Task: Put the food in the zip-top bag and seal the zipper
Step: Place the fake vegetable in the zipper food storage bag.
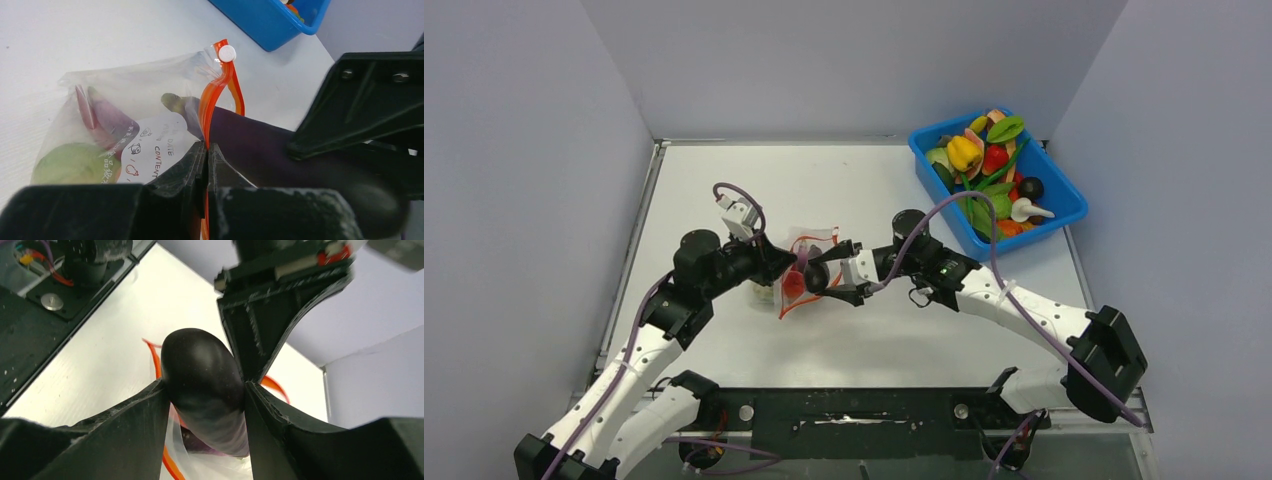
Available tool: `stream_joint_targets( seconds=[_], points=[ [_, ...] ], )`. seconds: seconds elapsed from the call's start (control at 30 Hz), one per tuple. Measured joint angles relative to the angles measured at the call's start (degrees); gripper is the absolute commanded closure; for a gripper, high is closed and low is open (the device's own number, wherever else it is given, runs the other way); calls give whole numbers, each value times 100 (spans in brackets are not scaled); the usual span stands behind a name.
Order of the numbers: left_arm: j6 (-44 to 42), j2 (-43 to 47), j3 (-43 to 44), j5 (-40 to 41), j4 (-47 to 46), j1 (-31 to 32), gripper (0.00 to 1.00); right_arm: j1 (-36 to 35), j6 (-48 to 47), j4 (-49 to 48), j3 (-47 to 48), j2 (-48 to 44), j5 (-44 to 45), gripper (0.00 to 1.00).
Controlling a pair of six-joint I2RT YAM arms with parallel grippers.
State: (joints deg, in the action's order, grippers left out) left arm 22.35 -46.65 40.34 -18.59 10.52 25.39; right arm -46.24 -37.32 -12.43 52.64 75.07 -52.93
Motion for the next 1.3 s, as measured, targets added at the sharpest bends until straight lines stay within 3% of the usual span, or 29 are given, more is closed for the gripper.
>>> stream_joint_targets(
  seconds=[0.23, 0.6, 1.1, 1.3],
  points=[
    [42, 111, 0, -184, -4, 0, 100, -37, -1023, 1064, 348, 549, 424, 53],
    [87, 140, 0, -319, -4, 0, 100, -254, -1858, 1620, 625, 1040, 1554, 55],
    [162, 155, 0, -437, -11, 0, 100, -625, -1932, 1261, 737, 1478, 3397, 49],
    [260, 155, 0, -439, -50, 0, 100, -660, -1792, 966, 737, 1499, 3733, 41]
  ],
)
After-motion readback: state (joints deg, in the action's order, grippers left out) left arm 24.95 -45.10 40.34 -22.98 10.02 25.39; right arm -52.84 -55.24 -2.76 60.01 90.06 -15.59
